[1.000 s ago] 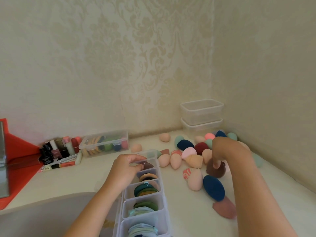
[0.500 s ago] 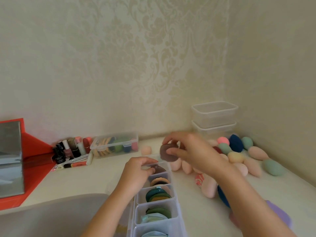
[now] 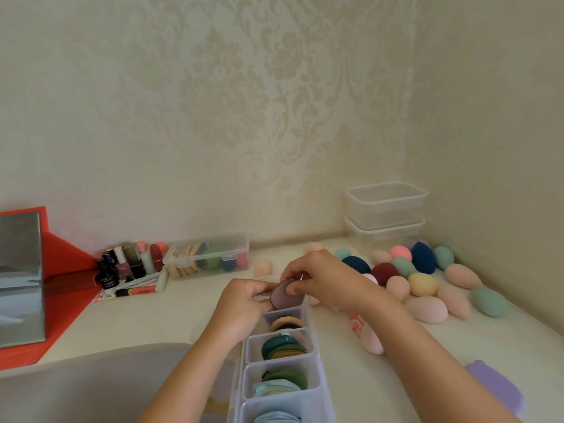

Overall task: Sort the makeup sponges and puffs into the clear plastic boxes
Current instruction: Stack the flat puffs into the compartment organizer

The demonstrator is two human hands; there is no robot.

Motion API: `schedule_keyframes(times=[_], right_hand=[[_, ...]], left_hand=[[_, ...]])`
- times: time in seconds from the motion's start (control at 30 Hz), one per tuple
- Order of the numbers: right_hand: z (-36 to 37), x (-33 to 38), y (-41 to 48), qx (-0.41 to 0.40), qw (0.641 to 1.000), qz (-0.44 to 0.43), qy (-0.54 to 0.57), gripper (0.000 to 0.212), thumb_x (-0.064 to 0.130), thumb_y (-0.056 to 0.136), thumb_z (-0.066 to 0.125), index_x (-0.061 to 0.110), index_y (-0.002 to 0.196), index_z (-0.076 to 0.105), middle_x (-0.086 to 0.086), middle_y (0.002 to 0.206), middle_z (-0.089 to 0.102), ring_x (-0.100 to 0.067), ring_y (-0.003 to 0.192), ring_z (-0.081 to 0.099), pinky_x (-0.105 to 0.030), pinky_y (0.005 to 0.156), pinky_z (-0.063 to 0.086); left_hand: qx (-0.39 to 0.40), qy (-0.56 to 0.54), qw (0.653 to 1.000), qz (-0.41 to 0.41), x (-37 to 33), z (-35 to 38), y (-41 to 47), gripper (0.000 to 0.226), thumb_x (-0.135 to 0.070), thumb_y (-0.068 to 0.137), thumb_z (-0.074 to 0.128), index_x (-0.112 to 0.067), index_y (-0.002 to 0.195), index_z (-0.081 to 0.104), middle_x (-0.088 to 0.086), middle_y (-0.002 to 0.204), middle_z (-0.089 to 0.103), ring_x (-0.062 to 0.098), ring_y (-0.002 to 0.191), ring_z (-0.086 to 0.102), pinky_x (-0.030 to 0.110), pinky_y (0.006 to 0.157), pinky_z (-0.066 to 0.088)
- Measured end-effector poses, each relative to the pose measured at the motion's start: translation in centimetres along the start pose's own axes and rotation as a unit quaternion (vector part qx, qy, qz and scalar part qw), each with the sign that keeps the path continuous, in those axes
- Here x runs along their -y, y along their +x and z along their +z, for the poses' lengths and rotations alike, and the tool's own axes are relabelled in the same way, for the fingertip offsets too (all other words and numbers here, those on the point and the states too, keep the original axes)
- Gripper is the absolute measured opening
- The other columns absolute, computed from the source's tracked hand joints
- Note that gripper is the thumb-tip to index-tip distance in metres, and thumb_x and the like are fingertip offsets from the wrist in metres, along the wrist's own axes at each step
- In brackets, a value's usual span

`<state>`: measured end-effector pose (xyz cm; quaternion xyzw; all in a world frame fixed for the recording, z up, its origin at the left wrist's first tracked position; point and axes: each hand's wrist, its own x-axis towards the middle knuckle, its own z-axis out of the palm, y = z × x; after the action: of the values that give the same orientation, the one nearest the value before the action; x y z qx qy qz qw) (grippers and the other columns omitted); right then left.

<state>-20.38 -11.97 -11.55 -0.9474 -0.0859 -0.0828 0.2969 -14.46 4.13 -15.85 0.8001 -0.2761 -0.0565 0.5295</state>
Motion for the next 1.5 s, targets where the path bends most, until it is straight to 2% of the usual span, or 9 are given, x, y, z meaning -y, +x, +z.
schedule_keyframes(times=[0.13, 0.3, 0.53, 0.73, 0.87, 0.97, 1.13, 1.33, 1.5], right_hand=[[-0.4, 0.2, 0.2, 0.044, 0.999, 0.012, -0.023, 0.021, 0.016, 0.089, 0.061, 0.017, 0.108, 0.070, 0.006, 0.087, 0.059, -0.009, 0.079, 0.054, -0.014, 0.062, 0.038], [0.5, 0.5, 1.0, 0.040, 0.994, 0.001, -0.106, 0.013, 0.019, 0.082, 0.068, 0.017, 0.094, 0.069, 0.009, 0.073, 0.051, -0.009, 0.067, 0.049, -0.018, 0.056, 0.035], [0.4, 1.3, 1.6, 0.054, 0.984, 0.021, -0.166, 0.008, 0.017, 0.077, 0.072, 0.014, 0.079, 0.065, -0.001, 0.080, 0.058, -0.015, 0.070, 0.051, -0.021, 0.061, 0.042], [1.5, 1.4, 2.9, 0.107, 0.963, -0.007, -0.247, 0.039, 0.023, 0.083, 0.068, 0.013, 0.112, 0.044, -0.009, 0.106, 0.053, -0.020, 0.085, 0.047, -0.030, 0.070, 0.037], [2.3, 1.2, 3.3, 0.099, 0.949, -0.037, -0.299, 0.036, 0.016, 0.086, 0.062, 0.010, 0.116, 0.041, -0.013, 0.109, 0.051, -0.026, 0.084, 0.050, -0.033, 0.067, 0.035], [2.6, 1.2, 3.2, 0.091, 0.952, -0.040, -0.291, 0.033, 0.017, 0.087, 0.061, 0.012, 0.113, 0.041, -0.011, 0.105, 0.052, -0.022, 0.078, 0.046, -0.033, 0.066, 0.035], [2.7, 1.4, 3.3, 0.076, 0.950, -0.055, -0.298, 0.028, 0.021, 0.086, 0.061, 0.014, 0.106, 0.043, -0.011, 0.101, 0.057, -0.023, 0.078, 0.047, -0.034, 0.066, 0.036], [2.4, 2.1, 4.1, 0.065, 0.959, -0.074, -0.266, 0.031, 0.017, 0.080, 0.069, 0.012, 0.107, 0.055, -0.010, 0.104, 0.061, -0.025, 0.088, 0.055, -0.029, 0.069, 0.038], [-1.3, 1.4, 4.0, 0.048, 0.996, 0.005, -0.071, 0.027, 0.021, 0.073, 0.079, 0.016, 0.095, 0.065, 0.005, 0.083, 0.059, -0.012, 0.077, 0.054, -0.021, 0.062, 0.041]], left_hand=[[0.009, -0.011, 1.000, -0.010, 0.0, -0.1, 0.1, 0.021, -0.020, 0.074, 0.077, -0.028, 0.094, 0.075, -0.010, 0.090, 0.075, 0.010, 0.090, 0.069, 0.027, 0.087, 0.052], [-0.014, 0.010, 1.000, -0.011, -0.1, 0.1, 0.0, 0.017, -0.013, 0.084, 0.067, -0.024, 0.094, 0.075, -0.010, 0.087, 0.074, 0.007, 0.084, 0.069, 0.014, 0.075, 0.050], [-0.038, 0.047, 0.998, -0.016, 0.0, 0.5, 0.2, 0.021, -0.011, 0.087, 0.064, -0.029, 0.090, 0.074, -0.011, 0.090, 0.073, 0.009, 0.087, 0.067, 0.026, 0.085, 0.052], [-0.008, 0.071, 0.997, -0.013, 0.0, 0.3, 0.2, 0.023, -0.009, 0.092, 0.057, -0.022, 0.104, 0.072, -0.010, 0.097, 0.072, 0.004, 0.089, 0.067, 0.020, 0.087, 0.051], [-0.002, 0.080, 0.997, -0.011, -0.3, 0.1, 0.0, 0.020, -0.012, 0.092, 0.057, -0.020, 0.101, 0.074, -0.007, 0.092, 0.073, 0.005, 0.085, 0.067, 0.021, 0.084, 0.051], [0.062, 0.076, 0.995, -0.017, -0.7, -1.0, 0.0, 0.018, -0.013, 0.089, 0.061, -0.021, 0.095, 0.076, -0.011, 0.085, 0.074, 0.002, 0.083, 0.067, 0.022, 0.084, 0.049], [0.176, 0.077, 0.981, -0.021, -1.5, -3.1, 0.6, 0.028, -0.007, 0.081, 0.070, -0.020, 0.106, 0.073, -0.011, 0.101, 0.072, 0.000, 0.100, 0.064, 0.020, 0.096, 0.045], [0.093, 0.229, 0.969, -0.016, -1.4, -2.9, 1.6, 0.021, -0.018, 0.073, 0.078, -0.016, 0.093, 0.076, -0.007, 0.088, 0.074, 0.009, 0.087, 0.068, 0.029, 0.086, 0.053], [0.062, 0.268, 0.961, -0.028, -1.4, -2.5, 1.4, 0.024, -0.037, 0.074, 0.078, -0.022, 0.093, 0.077, -0.006, 0.084, 0.074, 0.008, 0.077, 0.067, 0.024, 0.073, 0.054]])
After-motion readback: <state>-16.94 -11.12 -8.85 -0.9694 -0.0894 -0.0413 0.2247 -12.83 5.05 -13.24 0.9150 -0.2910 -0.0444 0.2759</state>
